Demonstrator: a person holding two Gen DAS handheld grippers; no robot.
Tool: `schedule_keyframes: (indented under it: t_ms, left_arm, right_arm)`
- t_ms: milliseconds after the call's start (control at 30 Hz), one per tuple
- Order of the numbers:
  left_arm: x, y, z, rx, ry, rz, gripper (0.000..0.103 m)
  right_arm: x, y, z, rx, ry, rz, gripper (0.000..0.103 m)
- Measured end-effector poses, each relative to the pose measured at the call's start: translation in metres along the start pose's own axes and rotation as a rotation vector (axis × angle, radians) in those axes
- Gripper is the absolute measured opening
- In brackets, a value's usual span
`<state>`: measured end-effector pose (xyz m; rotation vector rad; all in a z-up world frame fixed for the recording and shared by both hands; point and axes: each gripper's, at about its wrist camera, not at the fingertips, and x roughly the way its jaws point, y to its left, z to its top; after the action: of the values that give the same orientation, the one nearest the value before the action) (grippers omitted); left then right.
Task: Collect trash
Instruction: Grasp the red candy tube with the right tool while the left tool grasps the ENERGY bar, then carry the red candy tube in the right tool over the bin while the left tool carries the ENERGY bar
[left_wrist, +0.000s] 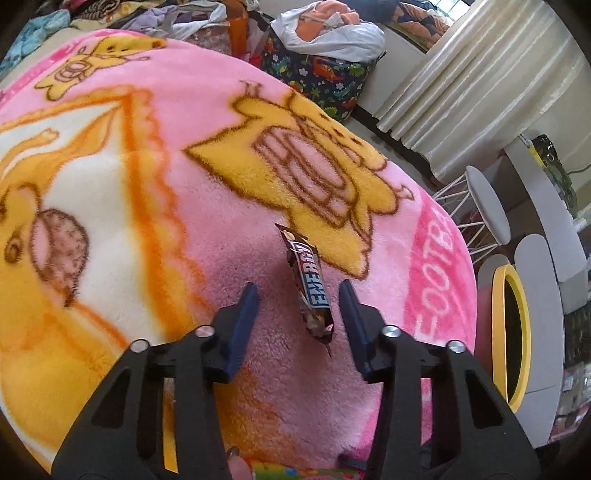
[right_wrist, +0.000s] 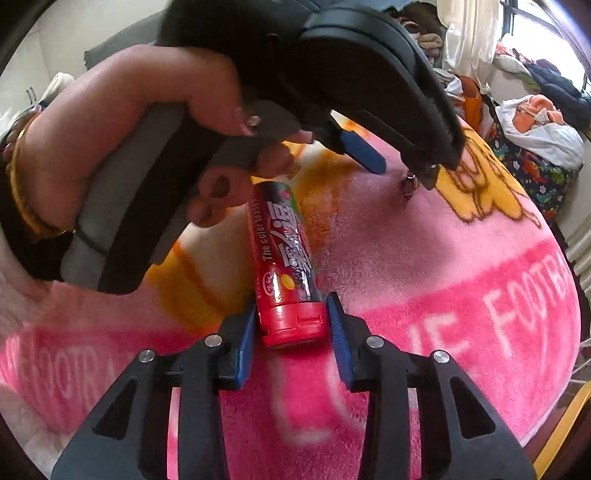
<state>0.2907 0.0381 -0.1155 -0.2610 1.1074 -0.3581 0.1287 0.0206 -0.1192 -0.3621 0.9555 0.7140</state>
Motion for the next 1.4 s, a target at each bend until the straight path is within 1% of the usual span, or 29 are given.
schedule_keyframes:
  t_ms: [33, 67, 100, 133, 167, 300, 367, 400, 500, 633, 700, 833, 1000, 1200, 1400]
  left_arm:
    - [0.0, 0.001, 0.0, 0.0, 0.005, -0.001, 0.026]
    - [0.0, 0.001, 0.0, 0.001, 0.006, -0.003, 0.025]
    - [0.0, 0.002, 0.0, 0.001, 0.006, -0.007, 0.02]
    - [0.0, 0.002, -0.001, 0.0, 0.007, -0.015, 0.013]
    - [-0.001, 0.002, -0.002, -0.004, 0.008, -0.026, 0.012]
    - [-0.004, -0.005, -0.007, 0.012, -0.018, -0.012, 0.012]
    - [-0.009, -0.008, -0.011, 0.008, -0.039, -0.012, 0.012]
    - [-0.011, -0.011, -0.014, 0.009, -0.053, -0.012, 0.012]
    - [-0.018, -0.022, -0.021, 0.029, -0.085, -0.008, 0.012]
    - [-0.025, -0.044, -0.031, 0.066, -0.114, -0.015, 0.012]
    - [-0.025, -0.055, -0.035, 0.08, -0.118, -0.024, 0.012]
    - [-0.025, -0.075, -0.044, 0.11, -0.117, -0.032, 0.012]
    - [-0.026, -0.102, -0.052, 0.158, -0.122, -0.046, 0.012]
    - [-0.03, -0.132, -0.057, 0.213, -0.138, -0.055, 0.012]
    - [-0.033, -0.164, -0.066, 0.293, -0.152, -0.056, 0.012]
  right_arm:
    - [-0.002, 0.001, -0.001, -0.005, 0.0, 0.001, 0.034]
    - [-0.005, 0.002, -0.002, -0.008, 0.001, 0.002, 0.033]
    - [-0.009, 0.002, -0.004, -0.007, 0.002, -0.001, 0.031]
    - [-0.014, 0.001, -0.007, 0.0, 0.005, -0.006, 0.031]
    - [-0.019, 0.0, -0.011, 0.011, 0.003, -0.013, 0.03]
    - [-0.04, -0.012, -0.027, 0.117, -0.029, -0.023, 0.03]
    - [-0.052, -0.025, -0.04, 0.196, -0.058, -0.028, 0.03]
    - [-0.059, -0.034, -0.048, 0.257, -0.073, -0.027, 0.03]
    - [-0.07, -0.062, -0.064, 0.384, -0.12, -0.024, 0.03]
    - [-0.089, -0.082, -0.079, 0.489, -0.177, -0.041, 0.03]
    - [-0.101, -0.088, -0.082, 0.519, -0.217, -0.047, 0.03]
    - [-0.122, -0.089, -0.088, 0.551, -0.262, -0.09, 0.03]
    - [-0.148, -0.1, -0.103, 0.587, -0.324, -0.14, 0.03]
    - [-0.171, -0.11, -0.117, 0.623, -0.374, -0.197, 0.03]
    - [-0.188, -0.119, -0.135, 0.665, -0.406, -0.233, 0.03]
